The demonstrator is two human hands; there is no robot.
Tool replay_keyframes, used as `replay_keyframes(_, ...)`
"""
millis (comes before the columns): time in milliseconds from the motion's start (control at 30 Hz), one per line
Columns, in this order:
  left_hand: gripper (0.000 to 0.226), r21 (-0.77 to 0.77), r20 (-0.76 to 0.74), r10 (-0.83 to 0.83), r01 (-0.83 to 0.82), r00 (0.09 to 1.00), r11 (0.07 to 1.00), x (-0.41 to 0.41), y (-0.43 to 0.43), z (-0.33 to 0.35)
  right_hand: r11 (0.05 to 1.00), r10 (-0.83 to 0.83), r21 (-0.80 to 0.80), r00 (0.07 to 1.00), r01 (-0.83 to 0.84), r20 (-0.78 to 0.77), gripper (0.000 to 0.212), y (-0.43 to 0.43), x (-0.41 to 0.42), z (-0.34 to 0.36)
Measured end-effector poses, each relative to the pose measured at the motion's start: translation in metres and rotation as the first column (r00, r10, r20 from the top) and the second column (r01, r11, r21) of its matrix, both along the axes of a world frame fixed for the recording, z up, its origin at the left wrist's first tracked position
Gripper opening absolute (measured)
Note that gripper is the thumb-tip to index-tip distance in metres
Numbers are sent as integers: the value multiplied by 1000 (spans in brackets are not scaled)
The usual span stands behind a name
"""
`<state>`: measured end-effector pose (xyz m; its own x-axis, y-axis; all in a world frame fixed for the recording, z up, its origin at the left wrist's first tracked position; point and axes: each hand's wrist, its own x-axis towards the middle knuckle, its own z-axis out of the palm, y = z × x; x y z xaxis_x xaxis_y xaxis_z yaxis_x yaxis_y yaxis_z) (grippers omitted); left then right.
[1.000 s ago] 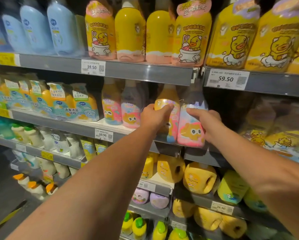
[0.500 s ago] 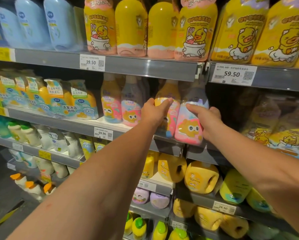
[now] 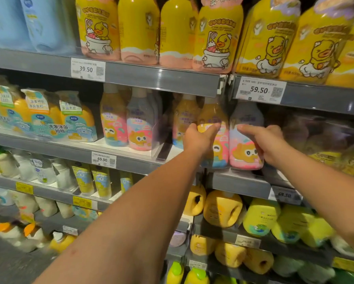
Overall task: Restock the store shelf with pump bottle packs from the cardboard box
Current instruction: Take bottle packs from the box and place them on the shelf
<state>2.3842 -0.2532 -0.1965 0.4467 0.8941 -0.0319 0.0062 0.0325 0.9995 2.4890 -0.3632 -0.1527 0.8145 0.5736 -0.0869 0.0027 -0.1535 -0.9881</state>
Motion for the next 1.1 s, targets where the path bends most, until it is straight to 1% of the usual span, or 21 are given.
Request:
replay_keyframes(67,48,13,10,8,-8,1000,1000,2,4,-4,1000,-3,19,1000,3,-3,30,4,3,-5)
replay_keyframes(133,47,34,9,-1,0,1000,999,1,9,-8,999,-18,32,1000,18,-9,43,9,3,-16)
replay_keyframes(200,53,77,-9,0,1,1000,997,-1,15,-12,997,-24,66,999,27,-49,52,15,3,-29)
replay_keyframes(300,51,132,-52,7,0,999,991,-4,16,-12,994,-8,112,997,17,-83,52,22,4,-34)
replay_keyframes(433,42,147,-22,4,-1,1000,989,-8,15,-16,990,-19,136,996,30,-88,51,29,1,-40)
replay_keyframes(567,35,138,22,3,-6,1000,990,-17,17,-19,993,-31,112,998,37,-48,55,37,-9,-46)
replay_keyframes(667,36,145,36,66,-70,997,987,-27,22,-21,990,-21,137,1000,23,-18,58,45,-23,-48)
replay_keyframes(767,32,112,47,59,-64,997,992,-35,27,-20,987,-14,160,1000,13,6,54,51,-34,-52)
replay_keyframes(800,34,95,45,46,-50,998,994,-37,27,-17,985,-21,169,1000,20,5,53,52,-36,-53)
replay_keyframes(900,62,18,31,28,-28,999,999,-37,25,-13,985,-18,171,1000,18,0,52,54,-34,-54)
replay_keyframes(967,68,-24,62,34,-32,998,999,-36,21,-10,985,3,174,1000,2,-27,48,53,-29,-55)
replay_keyframes(1033,70,-62,114,45,-38,992,997,-35,19,-10,976,43,218,993,-18,-109,37,51,-29,-53)
replay_keyframes(1100,73,-64,137,64,-56,988,996,-34,16,-12,969,46,247,986,-6,-157,31,51,-32,-52)
